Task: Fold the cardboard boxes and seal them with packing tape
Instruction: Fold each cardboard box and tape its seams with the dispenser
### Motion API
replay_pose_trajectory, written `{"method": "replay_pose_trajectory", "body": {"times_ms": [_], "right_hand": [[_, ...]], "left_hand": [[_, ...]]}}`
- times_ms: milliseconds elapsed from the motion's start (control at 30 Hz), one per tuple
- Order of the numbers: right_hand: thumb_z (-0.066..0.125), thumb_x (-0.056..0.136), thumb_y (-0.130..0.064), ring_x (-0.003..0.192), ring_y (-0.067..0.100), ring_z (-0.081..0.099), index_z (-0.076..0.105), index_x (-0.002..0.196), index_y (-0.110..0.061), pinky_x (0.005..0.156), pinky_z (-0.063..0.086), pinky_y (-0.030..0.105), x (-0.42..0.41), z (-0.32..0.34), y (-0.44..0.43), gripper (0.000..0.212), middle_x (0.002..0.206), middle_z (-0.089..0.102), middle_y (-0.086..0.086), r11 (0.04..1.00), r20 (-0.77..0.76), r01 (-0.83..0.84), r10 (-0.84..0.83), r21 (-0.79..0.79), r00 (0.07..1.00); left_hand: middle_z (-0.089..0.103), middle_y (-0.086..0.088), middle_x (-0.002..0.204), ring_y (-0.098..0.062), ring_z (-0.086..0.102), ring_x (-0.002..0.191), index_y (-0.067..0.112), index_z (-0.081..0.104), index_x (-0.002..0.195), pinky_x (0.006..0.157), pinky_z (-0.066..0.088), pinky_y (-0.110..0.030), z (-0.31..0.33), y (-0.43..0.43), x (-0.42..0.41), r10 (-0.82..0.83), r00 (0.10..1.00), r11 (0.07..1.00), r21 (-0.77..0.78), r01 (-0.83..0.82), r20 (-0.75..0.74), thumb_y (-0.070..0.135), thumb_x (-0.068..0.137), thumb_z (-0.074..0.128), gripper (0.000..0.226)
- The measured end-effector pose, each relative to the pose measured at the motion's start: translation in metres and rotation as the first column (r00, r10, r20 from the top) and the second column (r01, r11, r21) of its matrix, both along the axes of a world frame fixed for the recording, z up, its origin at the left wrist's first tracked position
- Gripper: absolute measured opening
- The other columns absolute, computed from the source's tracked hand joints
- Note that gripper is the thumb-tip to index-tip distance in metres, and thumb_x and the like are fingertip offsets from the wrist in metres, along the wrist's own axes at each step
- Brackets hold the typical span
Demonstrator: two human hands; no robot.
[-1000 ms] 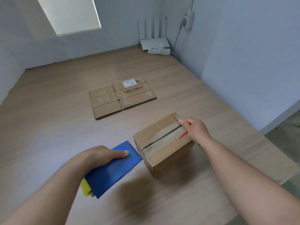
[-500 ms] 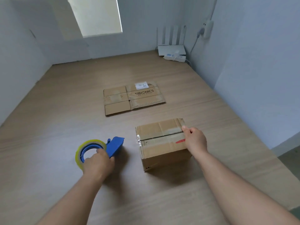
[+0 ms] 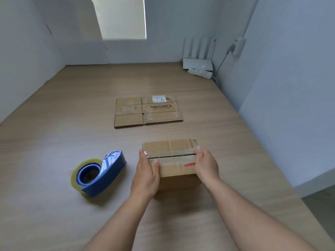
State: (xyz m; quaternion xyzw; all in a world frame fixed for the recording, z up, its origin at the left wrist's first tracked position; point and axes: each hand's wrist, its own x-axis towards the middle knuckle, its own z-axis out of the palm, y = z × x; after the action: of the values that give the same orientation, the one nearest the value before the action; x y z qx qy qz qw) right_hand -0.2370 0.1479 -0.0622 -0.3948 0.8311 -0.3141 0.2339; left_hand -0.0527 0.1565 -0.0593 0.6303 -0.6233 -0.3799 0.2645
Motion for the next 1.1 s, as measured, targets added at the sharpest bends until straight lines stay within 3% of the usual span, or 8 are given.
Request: {"method": "replay_pose_trajectory", "body": {"times_ms": [167,300,533,633,700,800,967,1100], "right_hand": [[0.023,0.082,-0.08,0.109,0.03,0.054,0.055,0.115,-0.013,0.087,0.044,0.039,0.004,0.011,0.001,0.081,0.117,0.061,0.009,0.965,-0.148,-0.132,0.168,0.226,0.975],[0.035,0.052,-0.097,0.123,0.028,0.046,0.046,0.128,-0.013,0.091,0.039,0.043,0.017,0.019,-0.008,0.114,0.13,0.053,0.005,0.912,-0.251,-0.091,0.205,0.401,0.946],[0.032,0.095,-0.059,0.104,0.031,0.056,0.054,0.106,-0.013,0.081,0.044,0.037,0.0,0.004,-0.013,0.052,0.112,0.062,0.01,0.979,-0.038,-0.103,0.111,0.175,0.993],[0.026,0.097,-0.056,0.091,0.026,0.054,0.056,0.097,-0.017,0.074,0.042,0.036,-0.006,0.003,-0.02,0.049,0.103,0.063,0.006,0.982,-0.028,-0.126,0.131,0.142,0.991],[0.028,0.093,-0.062,0.091,0.025,0.055,0.054,0.089,-0.019,0.075,0.044,0.037,-0.014,0.005,-0.032,0.051,0.097,0.062,0.003,0.97,-0.042,-0.167,0.177,0.176,0.983],[0.038,0.075,-0.082,0.106,0.03,0.056,0.054,0.105,-0.018,0.077,0.041,0.037,-0.021,0.01,-0.053,0.073,0.108,0.059,0.006,0.949,-0.114,-0.126,0.165,0.288,0.98],[0.05,0.054,-0.092,0.118,0.032,0.05,0.014,0.148,-0.019,0.084,0.042,0.037,0.004,0.026,-0.069,0.125,0.141,0.032,0.012,0.934,-0.18,-0.129,0.197,0.332,0.964],[0.043,0.069,-0.086,0.122,0.036,0.045,0.001,0.149,-0.035,0.091,0.041,0.039,0.036,0.017,-0.049,0.103,0.153,0.005,0.017,0.881,-0.215,-0.341,0.421,0.327,0.881]], "left_hand": [[0.037,-0.016,0.149,-0.034,0.04,0.133,0.009,0.007,0.153,0.103,0.037,-0.041,0.007,-0.022,0.003,0.123,0.988,0.938,0.315,-0.148,0.096,0.065,0.093,0.025,0.084],[0.055,-0.014,0.131,-0.033,0.052,0.12,0.003,0.021,0.146,0.085,0.046,-0.039,0.019,-0.036,-0.01,0.138,0.904,0.915,0.298,-0.273,0.404,0.088,0.073,0.032,0.112],[0.059,-0.014,0.124,-0.034,0.053,0.114,0.017,0.049,0.132,0.088,0.041,-0.041,0.007,-0.034,-0.009,0.227,0.877,0.928,0.179,-0.327,0.424,0.062,0.095,0.013,0.068],[0.048,-0.015,0.139,-0.038,0.051,0.119,0.028,0.017,0.152,0.096,0.047,-0.046,0.012,-0.035,0.001,0.194,0.934,0.929,0.249,-0.273,0.3,0.053,0.099,0.017,0.059],[0.052,-0.017,0.131,-0.036,0.066,0.097,0.041,-0.008,0.15,0.075,0.058,-0.045,0.019,-0.029,0.014,0.204,0.979,0.889,0.418,-0.185,-0.001,0.048,0.1,0.031,0.064],[0.061,-0.007,0.111,-0.02,0.069,0.084,0.047,0.014,0.144,0.063,0.058,-0.033,0.025,-0.001,0.029,0.088,0.982,0.868,0.497,0.006,-0.165,0.055,0.089,0.056,0.07],[0.051,0.011,0.09,-0.005,0.054,0.083,0.027,0.043,0.089,0.061,0.041,-0.026,0.023,0.034,0.019,-0.024,0.965,0.976,0.216,-0.035,0.26,0.075,0.052,0.073,0.068],[0.047,0.009,0.089,-0.017,0.056,0.086,0.024,0.04,0.083,0.066,0.046,-0.035,0.022,0.041,-0.001,0.093,0.918,0.982,0.119,-0.15,0.385,0.082,0.049,0.067,0.073]]}}
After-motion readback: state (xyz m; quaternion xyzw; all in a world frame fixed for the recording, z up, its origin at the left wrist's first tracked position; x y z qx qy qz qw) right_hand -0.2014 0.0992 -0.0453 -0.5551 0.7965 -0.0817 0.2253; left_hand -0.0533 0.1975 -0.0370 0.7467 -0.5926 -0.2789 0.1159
